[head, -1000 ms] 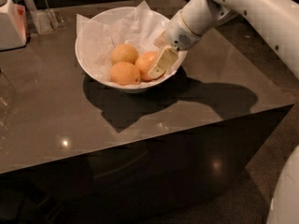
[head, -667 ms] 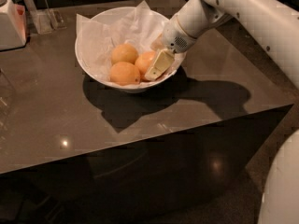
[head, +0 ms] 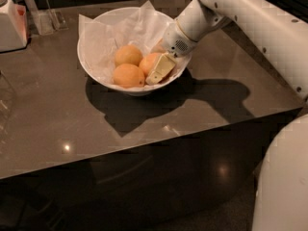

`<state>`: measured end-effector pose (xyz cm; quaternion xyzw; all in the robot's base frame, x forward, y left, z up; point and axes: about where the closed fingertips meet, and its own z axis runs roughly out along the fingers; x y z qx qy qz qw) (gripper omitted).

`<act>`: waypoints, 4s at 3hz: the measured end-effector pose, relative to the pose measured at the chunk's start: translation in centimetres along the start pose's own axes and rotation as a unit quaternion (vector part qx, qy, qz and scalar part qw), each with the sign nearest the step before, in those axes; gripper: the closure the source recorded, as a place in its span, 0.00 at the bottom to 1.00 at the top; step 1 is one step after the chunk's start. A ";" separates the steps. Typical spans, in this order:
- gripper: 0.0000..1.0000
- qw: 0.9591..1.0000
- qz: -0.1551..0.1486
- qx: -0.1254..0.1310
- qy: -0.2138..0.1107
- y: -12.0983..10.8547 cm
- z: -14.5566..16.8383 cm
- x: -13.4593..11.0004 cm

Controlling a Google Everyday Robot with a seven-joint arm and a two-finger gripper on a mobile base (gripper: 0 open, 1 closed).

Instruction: Pick orange from white bowl

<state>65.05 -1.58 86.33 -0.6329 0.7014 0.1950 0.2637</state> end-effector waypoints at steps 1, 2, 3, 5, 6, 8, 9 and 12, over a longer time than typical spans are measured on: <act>0.44 1.000 0.001 -0.010 0.001 -0.1 0.6 0.0; 0.67 1.000 0.001 -0.012 0.002 -0.2 0.7 0.1; 0.91 1.000 -0.002 -0.003 -0.005 -0.4 0.2 -0.3; 1.00 0.999 -0.012 0.031 -0.020 -0.1 -2.5 -1.1; 1.00 0.999 -0.012 0.031 -0.020 0.0 -2.5 -1.0; 1.00 0.994 -0.002 0.096 -0.059 2.7 -9.4 -1.4; 1.00 0.994 -0.003 0.095 -0.061 2.8 -9.3 -1.5; 1.00 0.981 -0.020 0.145 -0.125 10.6 -14.4 -2.7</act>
Offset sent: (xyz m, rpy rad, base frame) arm 0.0055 0.0002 -0.0063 -0.0022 0.0266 0.0075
